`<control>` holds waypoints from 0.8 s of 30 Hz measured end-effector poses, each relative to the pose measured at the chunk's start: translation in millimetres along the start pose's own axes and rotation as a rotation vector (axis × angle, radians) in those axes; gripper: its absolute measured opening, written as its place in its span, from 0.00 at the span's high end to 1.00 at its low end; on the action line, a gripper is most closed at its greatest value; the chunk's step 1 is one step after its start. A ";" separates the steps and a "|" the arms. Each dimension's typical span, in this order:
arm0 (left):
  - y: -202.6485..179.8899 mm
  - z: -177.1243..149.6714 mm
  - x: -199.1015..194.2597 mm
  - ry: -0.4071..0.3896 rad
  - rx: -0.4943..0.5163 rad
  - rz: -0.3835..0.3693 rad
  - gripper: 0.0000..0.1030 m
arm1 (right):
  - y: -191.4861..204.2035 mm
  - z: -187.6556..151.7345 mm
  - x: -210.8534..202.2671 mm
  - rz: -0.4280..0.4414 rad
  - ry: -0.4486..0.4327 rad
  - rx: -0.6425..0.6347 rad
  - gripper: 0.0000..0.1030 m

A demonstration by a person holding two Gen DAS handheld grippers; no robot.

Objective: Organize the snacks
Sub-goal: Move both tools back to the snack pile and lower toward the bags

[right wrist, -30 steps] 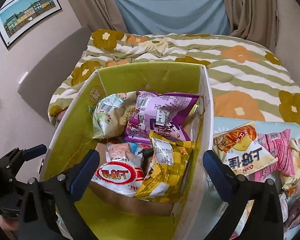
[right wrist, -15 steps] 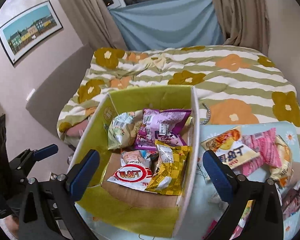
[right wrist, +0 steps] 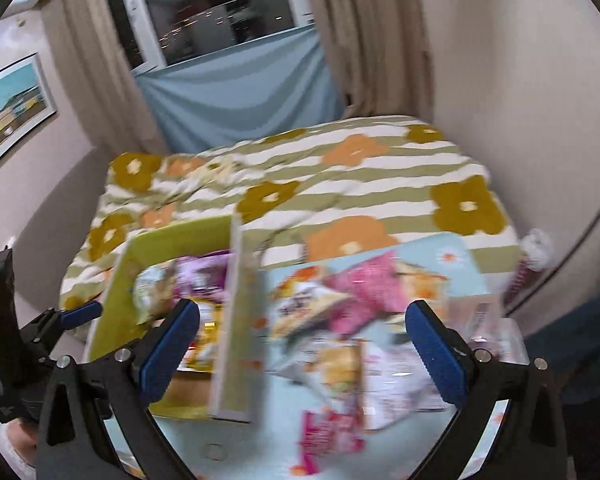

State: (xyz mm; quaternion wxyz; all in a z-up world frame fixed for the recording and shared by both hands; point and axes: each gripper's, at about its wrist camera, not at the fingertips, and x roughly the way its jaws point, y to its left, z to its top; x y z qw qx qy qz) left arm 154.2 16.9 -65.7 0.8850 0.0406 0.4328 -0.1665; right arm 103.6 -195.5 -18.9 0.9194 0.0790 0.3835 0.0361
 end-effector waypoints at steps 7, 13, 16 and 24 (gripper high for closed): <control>-75.0 12.8 32.3 0.045 0.006 -0.042 0.00 | -87.8 -5.6 2.8 -0.030 0.054 0.080 0.00; -142.9 12.9 67.4 0.103 0.059 -0.075 0.00 | -151.5 -20.6 17.6 -0.010 0.149 0.109 0.00; -168.8 9.0 82.4 0.126 0.085 -0.080 0.00 | -175.9 -28.2 29.8 0.022 0.201 0.127 0.00; -209.4 -8.7 121.6 0.196 0.291 -0.056 0.00 | -209.8 -46.4 72.6 0.103 0.327 0.154 0.00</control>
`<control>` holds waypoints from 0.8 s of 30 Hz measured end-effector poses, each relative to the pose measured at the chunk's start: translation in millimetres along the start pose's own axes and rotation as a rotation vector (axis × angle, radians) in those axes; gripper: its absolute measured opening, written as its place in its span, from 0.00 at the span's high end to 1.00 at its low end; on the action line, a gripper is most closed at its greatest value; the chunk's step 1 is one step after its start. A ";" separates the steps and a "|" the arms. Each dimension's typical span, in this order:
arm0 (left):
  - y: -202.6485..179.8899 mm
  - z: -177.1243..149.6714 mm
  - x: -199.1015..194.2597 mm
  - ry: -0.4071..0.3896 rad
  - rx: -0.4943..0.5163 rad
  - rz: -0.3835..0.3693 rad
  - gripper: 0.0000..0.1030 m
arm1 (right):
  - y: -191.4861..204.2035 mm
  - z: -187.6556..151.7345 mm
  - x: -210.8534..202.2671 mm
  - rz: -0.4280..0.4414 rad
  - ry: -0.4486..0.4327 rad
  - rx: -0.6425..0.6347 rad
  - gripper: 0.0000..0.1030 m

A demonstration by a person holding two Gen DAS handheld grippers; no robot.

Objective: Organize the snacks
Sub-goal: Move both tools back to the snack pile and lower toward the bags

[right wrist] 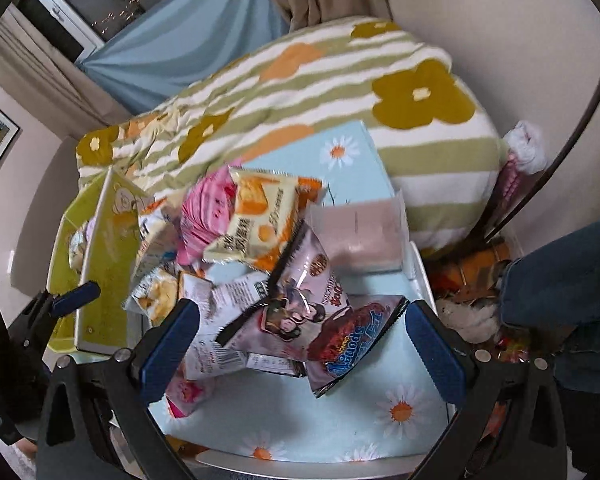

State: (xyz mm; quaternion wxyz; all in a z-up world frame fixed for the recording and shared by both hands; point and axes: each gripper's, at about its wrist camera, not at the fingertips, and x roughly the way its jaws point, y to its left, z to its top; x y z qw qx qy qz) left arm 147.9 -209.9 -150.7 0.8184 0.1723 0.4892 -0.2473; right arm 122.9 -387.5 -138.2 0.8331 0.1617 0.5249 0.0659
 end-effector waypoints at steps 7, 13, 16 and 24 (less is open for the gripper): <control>-28.0 -1.4 28.9 0.081 0.329 -0.047 0.00 | 3.1 -6.5 11.7 0.039 0.031 -0.251 0.00; -40.0 8.4 62.1 0.144 0.452 -0.063 0.00 | 1.0 -14.2 15.4 0.050 0.040 -0.467 0.00; -45.0 10.3 79.3 0.178 0.471 -0.064 0.00 | -1.9 -16.8 26.2 0.061 0.048 -0.521 0.00; -52.3 9.6 110.8 0.237 0.518 -0.062 0.00 | -6.7 -22.8 50.4 0.099 0.077 -0.587 0.01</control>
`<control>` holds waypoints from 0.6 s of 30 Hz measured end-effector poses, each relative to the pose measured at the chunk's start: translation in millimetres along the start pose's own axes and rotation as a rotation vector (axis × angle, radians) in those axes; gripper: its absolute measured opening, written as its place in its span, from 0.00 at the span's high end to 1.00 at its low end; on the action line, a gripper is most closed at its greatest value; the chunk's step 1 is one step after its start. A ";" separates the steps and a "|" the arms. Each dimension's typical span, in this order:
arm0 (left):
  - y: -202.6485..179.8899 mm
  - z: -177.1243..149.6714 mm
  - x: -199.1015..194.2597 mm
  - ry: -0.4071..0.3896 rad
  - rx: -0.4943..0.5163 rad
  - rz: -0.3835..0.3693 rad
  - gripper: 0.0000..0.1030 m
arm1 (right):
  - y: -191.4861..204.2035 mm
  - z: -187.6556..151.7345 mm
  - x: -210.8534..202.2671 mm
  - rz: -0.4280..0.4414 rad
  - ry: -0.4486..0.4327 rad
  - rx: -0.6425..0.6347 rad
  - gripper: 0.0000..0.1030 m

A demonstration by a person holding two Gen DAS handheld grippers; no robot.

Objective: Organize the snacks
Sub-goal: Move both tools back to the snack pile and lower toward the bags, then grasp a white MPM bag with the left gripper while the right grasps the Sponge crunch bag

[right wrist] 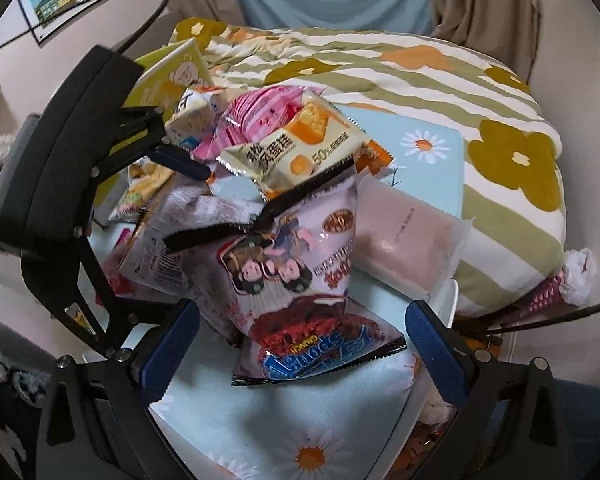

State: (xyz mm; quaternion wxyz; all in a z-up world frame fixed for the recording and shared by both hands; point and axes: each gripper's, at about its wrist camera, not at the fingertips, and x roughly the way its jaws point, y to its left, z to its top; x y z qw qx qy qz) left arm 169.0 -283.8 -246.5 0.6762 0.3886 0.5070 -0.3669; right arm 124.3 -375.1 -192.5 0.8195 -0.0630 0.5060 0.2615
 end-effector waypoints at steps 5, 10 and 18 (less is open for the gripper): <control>-1.0 4.2 10.0 0.012 -0.007 -0.022 0.10 | 1.5 -1.8 10.2 0.012 0.018 -0.049 0.13; -3.1 3.0 5.4 0.008 -0.032 -0.020 0.22 | 1.4 -2.4 17.2 0.020 0.022 -0.076 0.18; -7.5 -0.6 -4.1 -0.006 -0.140 -0.029 0.27 | 3.6 4.2 26.3 0.046 0.012 -0.102 0.29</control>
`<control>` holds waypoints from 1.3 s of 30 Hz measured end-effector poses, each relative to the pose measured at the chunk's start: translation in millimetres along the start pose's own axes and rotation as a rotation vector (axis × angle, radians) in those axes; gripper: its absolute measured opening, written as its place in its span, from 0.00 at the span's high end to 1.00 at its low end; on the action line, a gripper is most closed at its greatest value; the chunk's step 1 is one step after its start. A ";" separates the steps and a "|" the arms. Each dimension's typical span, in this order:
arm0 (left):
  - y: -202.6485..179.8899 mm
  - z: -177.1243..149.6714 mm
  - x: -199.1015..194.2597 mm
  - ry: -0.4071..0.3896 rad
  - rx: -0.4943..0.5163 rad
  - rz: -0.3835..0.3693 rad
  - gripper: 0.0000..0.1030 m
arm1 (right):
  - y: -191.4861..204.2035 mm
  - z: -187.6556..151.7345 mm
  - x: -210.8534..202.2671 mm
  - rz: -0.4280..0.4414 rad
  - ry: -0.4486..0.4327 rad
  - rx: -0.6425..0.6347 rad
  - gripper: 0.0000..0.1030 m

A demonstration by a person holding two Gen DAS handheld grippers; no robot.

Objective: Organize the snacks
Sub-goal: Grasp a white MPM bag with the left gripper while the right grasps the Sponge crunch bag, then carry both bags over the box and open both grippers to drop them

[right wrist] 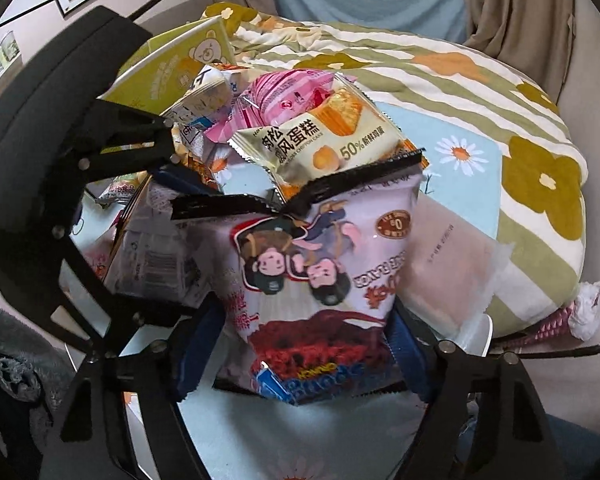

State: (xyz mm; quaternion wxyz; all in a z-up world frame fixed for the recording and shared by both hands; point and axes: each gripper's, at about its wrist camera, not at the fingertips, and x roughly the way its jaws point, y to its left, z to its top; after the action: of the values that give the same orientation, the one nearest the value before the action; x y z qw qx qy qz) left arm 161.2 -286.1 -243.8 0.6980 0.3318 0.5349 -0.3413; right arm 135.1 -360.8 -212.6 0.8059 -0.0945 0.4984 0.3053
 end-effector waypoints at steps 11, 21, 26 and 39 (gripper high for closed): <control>-18.7 -11.5 -5.3 -0.008 -0.039 0.040 0.27 | -2.9 -8.4 -4.7 -0.006 0.007 0.003 0.50; -21.8 -7.4 -42.6 -0.090 -0.065 0.097 0.27 | -2.5 -9.8 -37.5 -0.044 -0.036 0.034 0.51; -23.0 -8.9 -77.1 -0.146 -0.080 0.145 0.27 | 4.0 1.5 -66.0 -0.069 -0.081 0.034 0.51; 29.5 -48.4 -175.1 -0.265 -0.298 0.255 0.27 | 49.8 66.7 -126.5 -0.097 -0.209 -0.073 0.51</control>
State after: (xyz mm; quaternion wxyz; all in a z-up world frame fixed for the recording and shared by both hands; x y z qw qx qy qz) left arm 126.4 -208.6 -80.5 0.8409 0.2422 0.4367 -0.2084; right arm 115.6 -341.0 -63.8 0.8632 -0.1156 0.3952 0.2920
